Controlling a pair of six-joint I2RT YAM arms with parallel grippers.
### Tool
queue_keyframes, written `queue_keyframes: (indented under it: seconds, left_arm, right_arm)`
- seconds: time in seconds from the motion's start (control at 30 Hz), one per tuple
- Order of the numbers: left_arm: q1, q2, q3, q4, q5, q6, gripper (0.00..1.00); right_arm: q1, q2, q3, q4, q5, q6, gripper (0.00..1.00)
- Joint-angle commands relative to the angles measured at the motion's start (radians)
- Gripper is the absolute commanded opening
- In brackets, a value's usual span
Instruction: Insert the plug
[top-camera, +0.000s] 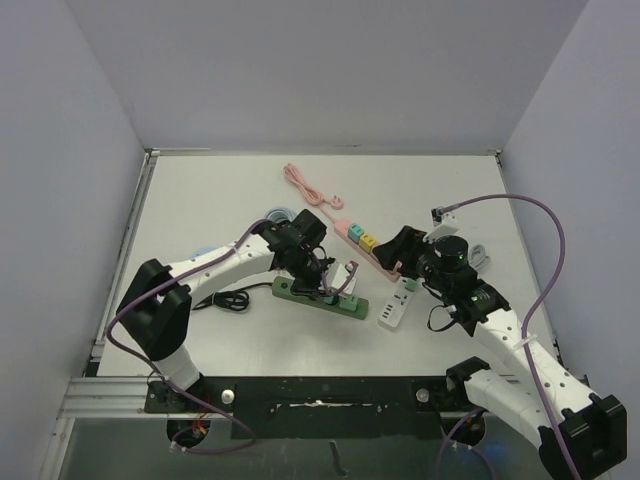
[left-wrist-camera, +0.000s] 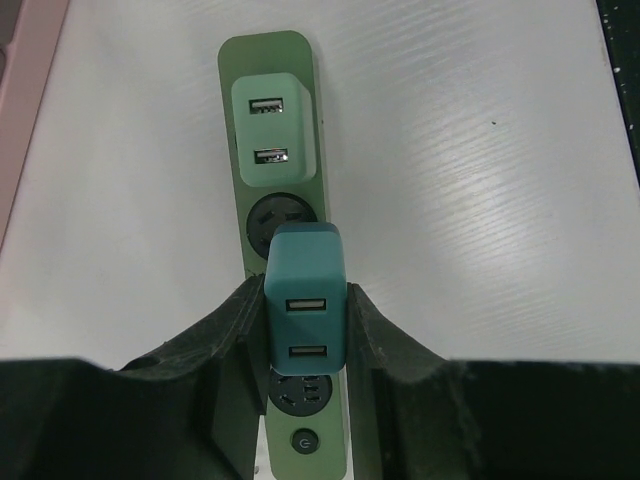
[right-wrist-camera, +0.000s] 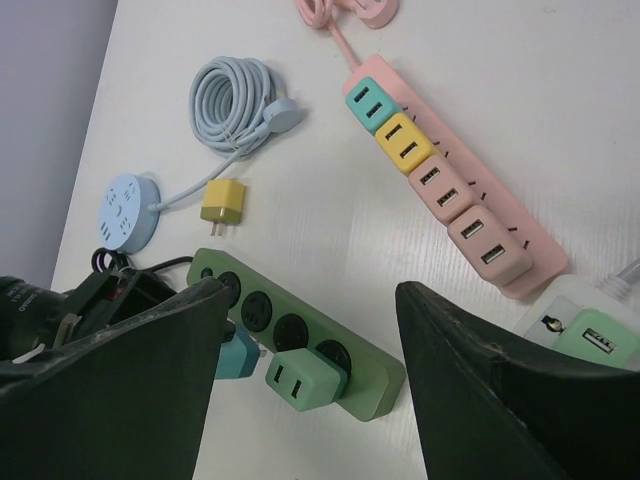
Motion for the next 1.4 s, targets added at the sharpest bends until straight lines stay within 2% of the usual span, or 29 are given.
queue_keyframes:
  seconds: [0.0, 0.17, 0.47, 0.67, 0.93, 1.13, 1.27, 1.37]
  left_arm:
    - [-0.006, 0.046, 0.078, -0.048, 0.022, 0.065, 0.00]
    - [-0.004, 0.107, 0.120, -0.070, 0.029, 0.077, 0.00]
    - [-0.003, 0.151, 0.099, -0.039, 0.025, 0.080, 0.00]
    - [-0.004, 0.158, 0.088, -0.090, 0.033, 0.116, 0.00]
    - [-0.009, 0.199, 0.156, -0.222, 0.000, 0.153, 0.00]
    - [-0.009, 0.226, 0.220, -0.308, 0.055, 0.198, 0.00]
    - [-0.010, 0.225, 0.214, -0.302, 0.097, 0.207, 0.00]
    - [-0.016, 0.218, 0.181, -0.231, 0.059, 0.176, 0.00]
  right_arm:
    - [-0.005, -0.014, 0.009, 0.037, 0.006, -0.044, 0.68]
    - [-0.005, -0.004, 0.009, 0.044, 0.003, -0.061, 0.68]
    - [-0.005, -0.001, 0.002, 0.040, 0.013, -0.088, 0.68]
    - [-0.005, -0.001, -0.008, 0.046, 0.014, -0.096, 0.68]
    - [-0.004, 0.010, -0.012, 0.057, 0.011, -0.095, 0.68]
    - [-0.005, 0.018, -0.014, 0.061, 0.005, -0.094, 0.68]
    - [-0.005, 0.018, -0.014, 0.063, 0.005, -0.093, 0.68]
    - [-0.005, 0.019, -0.014, 0.065, 0.003, -0.095, 0.68]
